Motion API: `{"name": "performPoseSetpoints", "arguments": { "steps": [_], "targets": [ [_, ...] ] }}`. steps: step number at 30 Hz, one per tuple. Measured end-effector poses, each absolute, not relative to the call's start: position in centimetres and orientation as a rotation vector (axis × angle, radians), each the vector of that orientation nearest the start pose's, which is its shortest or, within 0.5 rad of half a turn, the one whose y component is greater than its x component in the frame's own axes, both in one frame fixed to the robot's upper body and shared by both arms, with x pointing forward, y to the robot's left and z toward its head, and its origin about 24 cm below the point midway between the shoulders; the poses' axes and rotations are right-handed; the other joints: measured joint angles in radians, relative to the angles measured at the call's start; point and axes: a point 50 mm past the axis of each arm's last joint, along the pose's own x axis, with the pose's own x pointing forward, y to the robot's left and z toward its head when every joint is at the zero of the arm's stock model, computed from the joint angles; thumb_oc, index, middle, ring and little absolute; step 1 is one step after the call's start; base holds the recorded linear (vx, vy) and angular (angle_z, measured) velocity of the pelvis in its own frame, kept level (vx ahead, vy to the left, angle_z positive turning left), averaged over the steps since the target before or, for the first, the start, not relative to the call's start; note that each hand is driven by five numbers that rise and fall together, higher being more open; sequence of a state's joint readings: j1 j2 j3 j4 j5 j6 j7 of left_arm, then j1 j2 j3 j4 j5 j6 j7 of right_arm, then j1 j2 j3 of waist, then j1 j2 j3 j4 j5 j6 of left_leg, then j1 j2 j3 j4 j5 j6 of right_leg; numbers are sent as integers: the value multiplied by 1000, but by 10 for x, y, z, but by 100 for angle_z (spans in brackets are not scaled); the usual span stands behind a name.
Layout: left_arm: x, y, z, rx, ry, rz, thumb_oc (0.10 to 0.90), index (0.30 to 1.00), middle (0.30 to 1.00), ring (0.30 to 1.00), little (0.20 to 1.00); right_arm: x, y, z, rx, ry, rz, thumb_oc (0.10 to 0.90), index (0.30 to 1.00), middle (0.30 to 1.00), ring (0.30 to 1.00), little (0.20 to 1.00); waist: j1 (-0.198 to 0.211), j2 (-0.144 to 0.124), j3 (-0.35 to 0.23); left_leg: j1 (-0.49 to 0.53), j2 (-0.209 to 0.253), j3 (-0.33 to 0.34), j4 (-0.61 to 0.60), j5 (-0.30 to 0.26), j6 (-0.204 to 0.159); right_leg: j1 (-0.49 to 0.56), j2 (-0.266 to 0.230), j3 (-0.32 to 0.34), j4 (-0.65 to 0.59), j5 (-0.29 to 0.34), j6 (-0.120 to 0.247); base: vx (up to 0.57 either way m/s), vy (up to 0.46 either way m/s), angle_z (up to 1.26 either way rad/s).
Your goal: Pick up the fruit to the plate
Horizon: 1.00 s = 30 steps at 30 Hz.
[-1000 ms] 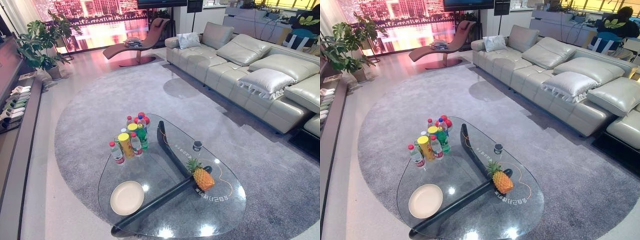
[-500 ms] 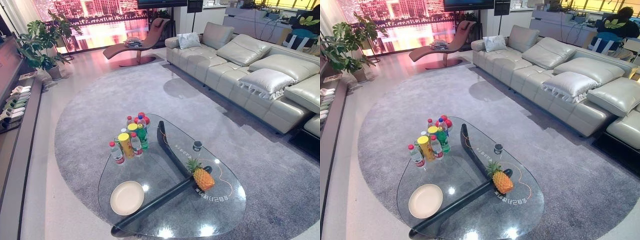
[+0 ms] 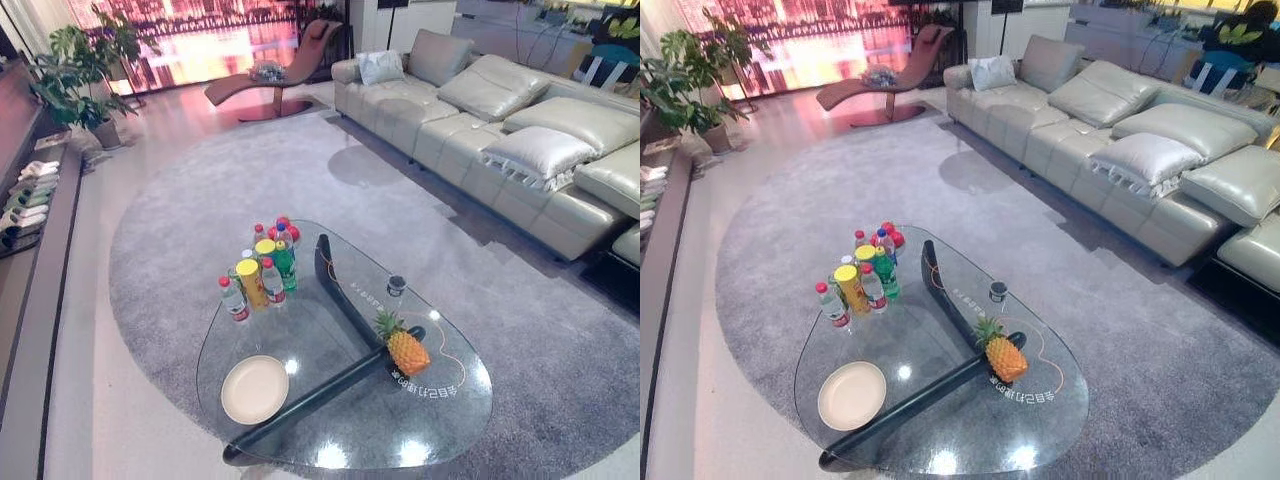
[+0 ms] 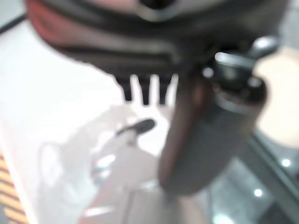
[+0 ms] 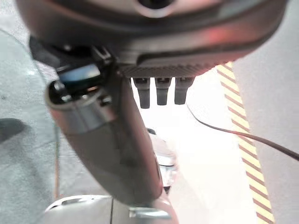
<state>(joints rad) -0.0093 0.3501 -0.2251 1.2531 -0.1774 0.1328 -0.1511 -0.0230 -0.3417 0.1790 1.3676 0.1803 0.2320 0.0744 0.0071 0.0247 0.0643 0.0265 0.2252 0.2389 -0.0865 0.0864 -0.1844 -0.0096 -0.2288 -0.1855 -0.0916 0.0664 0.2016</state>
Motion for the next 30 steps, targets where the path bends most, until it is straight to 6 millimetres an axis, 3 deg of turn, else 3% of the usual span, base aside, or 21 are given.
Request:
{"name": "performPoseSetpoints", "arguments": {
  "steps": [8, 14, 16, 19, 20, 22, 25, 30],
  "targets": [
    [123, 264, -145, 117, 1255, 70, 800, 900, 900, 900, 900, 98, -279, -148, -175, 1439, -200, 800, 900, 900, 900, 900, -12, 37, 229, -173, -10, -23, 2, 48, 9, -162, -2, 4, 6, 51, -3, -143, 22, 2],
    [154, 267, -131, 54, 1106, 59, 800, 900, 900, 900, 900, 134, -286, -135, -140, 1327, -249, 800, 900, 900, 900, 900, -11, 42, 328, -238, -27, -29, 2, 56, 18, -224, -19, 2, 6, 59, 1, -102, 44, 4],
    [165, 268, -125, -23, 1023, 113, 800, 900, 900, 900, 900, 151, -291, -127, -147, 1236, -283, 800, 900, 900, 900, 900, -8, 43, 360, -270, -32, -30, 2, 62, 22, -256, -22, 4, 7, 66, 3, -103, 1, 2],
    [204, 259, -105, -204, 778, 230, 800, 900, 900, 900, 900, 190, -298, -105, -146, 1004, -388, 800, 900, 900, 900, 900, -5, 39, 437, -306, -36, -37, 2, 75, 25, -290, -26, 4, 7, 76, 2, -131, -46, 4],
    [210, 257, -101, -234, 737, 245, 800, 900, 900, 900, 900, 196, -299, -102, -148, 963, -408, 800, 900, 900, 900, 900, -5, 39, 437, -320, -37, -40, 2, 78, 26, -302, -26, 4, 7, 78, 2, -68, -38, 4],
    [242, 252, -79, -316, 583, 263, 800, 900, 900, 900, 900, 219, -302, -84, -166, 817, -467, 800, 900, 900, 900, 900, -4, 39, 444, -373, -38, -51, 2, 90, 28, -351, -26, 3, 7, 89, 3, -56, -44, 5],
    [267, 250, -58, -376, 460, 301, 800, 900, 900, 900, 900, 239, -301, -67, -185, 676, -511, 800, 900, 900, 900, 900, -7, 36, 445, -417, -38, -66, 14, 91, 27, -390, -26, 3, 10, 92, 2, -73, -78, 0],
    [270, 259, -53, -446, 416, 448, 800, 900, 900, 900, 900, 261, -299, -47, -181, 551, -578, 800, 900, 900, 900, 900, -7, 33, 446, -521, -37, -94, 40, 92, 25, -497, -26, 17, 33, 103, -1, -52, -58, -2]
  ]
}}
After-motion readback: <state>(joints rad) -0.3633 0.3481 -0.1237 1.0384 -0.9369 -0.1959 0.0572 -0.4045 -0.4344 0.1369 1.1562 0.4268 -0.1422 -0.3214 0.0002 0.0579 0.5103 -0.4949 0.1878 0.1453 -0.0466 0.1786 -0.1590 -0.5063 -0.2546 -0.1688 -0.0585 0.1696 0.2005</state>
